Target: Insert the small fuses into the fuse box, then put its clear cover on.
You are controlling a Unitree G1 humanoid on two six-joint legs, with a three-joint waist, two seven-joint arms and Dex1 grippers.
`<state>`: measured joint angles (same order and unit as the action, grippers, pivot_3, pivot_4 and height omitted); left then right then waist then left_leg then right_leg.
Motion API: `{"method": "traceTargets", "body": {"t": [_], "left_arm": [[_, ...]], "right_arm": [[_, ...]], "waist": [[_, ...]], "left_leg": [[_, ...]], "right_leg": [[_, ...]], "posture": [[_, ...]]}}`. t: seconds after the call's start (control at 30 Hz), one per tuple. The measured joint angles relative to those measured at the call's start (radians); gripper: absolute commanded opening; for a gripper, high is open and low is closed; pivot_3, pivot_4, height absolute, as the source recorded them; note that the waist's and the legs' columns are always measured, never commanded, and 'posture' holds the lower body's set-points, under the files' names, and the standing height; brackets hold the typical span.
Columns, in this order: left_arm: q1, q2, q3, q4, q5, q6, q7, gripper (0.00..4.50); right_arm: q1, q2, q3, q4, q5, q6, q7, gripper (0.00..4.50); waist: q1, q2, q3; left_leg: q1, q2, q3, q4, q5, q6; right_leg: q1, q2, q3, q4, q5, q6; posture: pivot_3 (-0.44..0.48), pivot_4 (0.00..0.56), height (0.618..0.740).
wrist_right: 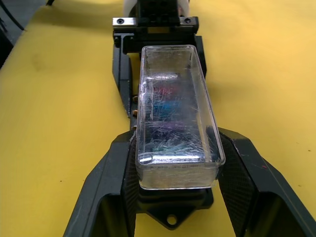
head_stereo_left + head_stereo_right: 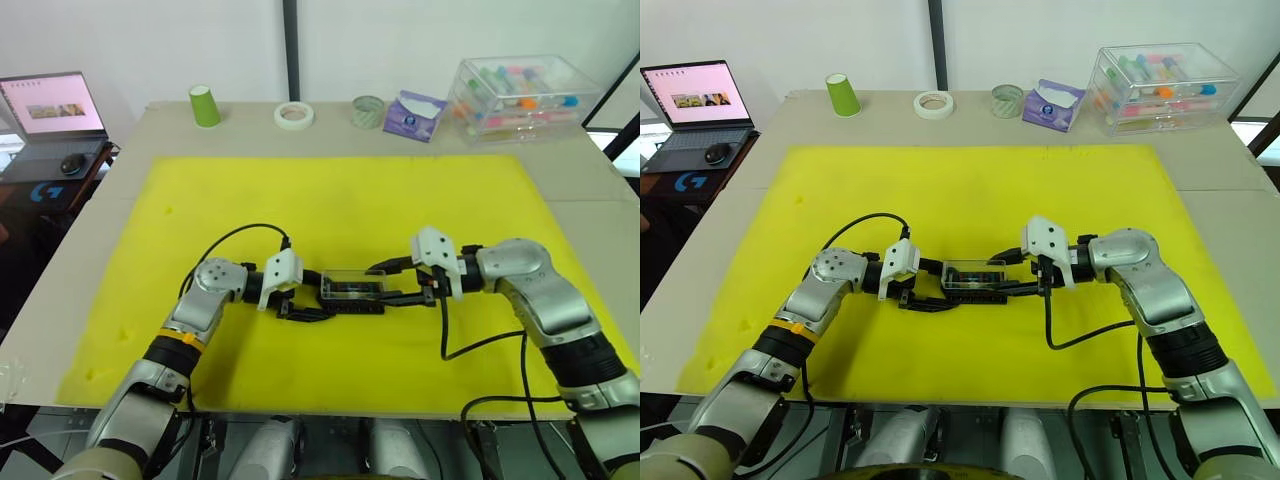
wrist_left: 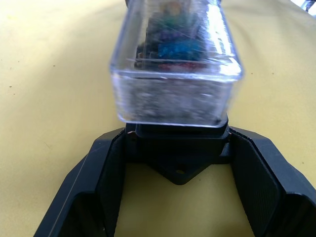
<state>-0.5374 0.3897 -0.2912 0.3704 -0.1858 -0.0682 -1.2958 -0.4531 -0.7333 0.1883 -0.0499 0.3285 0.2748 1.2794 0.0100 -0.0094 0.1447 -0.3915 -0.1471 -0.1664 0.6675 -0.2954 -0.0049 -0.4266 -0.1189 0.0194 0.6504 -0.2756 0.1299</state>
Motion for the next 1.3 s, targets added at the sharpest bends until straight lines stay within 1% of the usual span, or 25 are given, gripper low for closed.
{"method": "traceTargets", "body": {"t": [0.6,0.97,1.03,1.1,1.2,1.23,1.3], "left_arm": [[0.004,0.003,0.000,-0.011,0.001,0.014,0.002,2.75],[0.004,0.004,0.000,-0.011,0.001,0.015,0.002,2.75],[0.004,0.004,0.000,-0.011,0.001,0.015,0.002,2.75],[0.004,0.003,0.000,-0.011,0.001,0.014,0.002,2.75],[0.004,0.003,0.000,-0.011,0.001,0.014,0.002,2.75],[0.004,0.003,0.000,-0.011,0.001,0.014,0.002,2.75],[0.004,0.003,0.000,-0.012,0.001,0.014,0.002,2.75]], "right_arm": [[0.000,0.008,0.003,0.044,-0.029,-0.065,0.021,1.87],[-0.012,0.007,0.007,0.029,-0.033,-0.011,0.020,1.87],[-0.013,0.007,0.006,0.025,-0.032,0.002,0.019,2.59],[-0.014,0.007,0.007,0.027,-0.036,0.018,0.010,3.19],[-0.014,0.007,0.006,0.028,-0.030,0.045,0.005,4.26],[-0.014,0.007,0.004,0.028,-0.029,0.047,0.005,4.46],[-0.014,0.007,0.001,0.028,-0.029,0.047,0.004,4.46]], "waist": [[-0.001,0.000,0.000],[-0.001,0.000,0.000],[-0.001,0.000,0.000],[-0.001,0.000,0.000],[-0.001,0.000,0.000],[-0.001,0.000,0.000],[-0.001,0.000,0.000]], "left_leg": [[0.000,0.000,0.000,0.000,0.000,0.000],[0.000,0.000,0.000,0.000,0.000,0.000],[0.000,0.000,0.000,0.000,0.000,0.000],[0.000,0.000,0.000,0.000,0.000,0.000],[0.000,0.000,0.000,0.000,0.000,0.000],[0.000,0.000,0.000,0.000,0.000,0.000],[0.000,0.000,0.000,0.000,0.000,0.000]], "right_leg": [[0.000,0.000,0.000,0.000,0.000,0.000],[0.000,0.000,0.000,0.000,0.000,0.000],[0.000,0.000,0.000,0.000,0.000,0.000],[0.000,0.000,0.000,0.000,0.000,0.000],[0.000,0.000,0.000,0.000,0.000,0.000],[0.000,0.000,0.000,0.000,0.000,0.000],[0.000,0.000,0.000,0.000,0.000,0.000]], "posture": [[0.000,0.150,0.740],[0.000,0.150,0.740],[0.000,0.150,0.740],[0.000,0.150,0.740],[0.000,0.150,0.740],[0.000,0.150,0.740],[0.000,0.150,0.740]]}}
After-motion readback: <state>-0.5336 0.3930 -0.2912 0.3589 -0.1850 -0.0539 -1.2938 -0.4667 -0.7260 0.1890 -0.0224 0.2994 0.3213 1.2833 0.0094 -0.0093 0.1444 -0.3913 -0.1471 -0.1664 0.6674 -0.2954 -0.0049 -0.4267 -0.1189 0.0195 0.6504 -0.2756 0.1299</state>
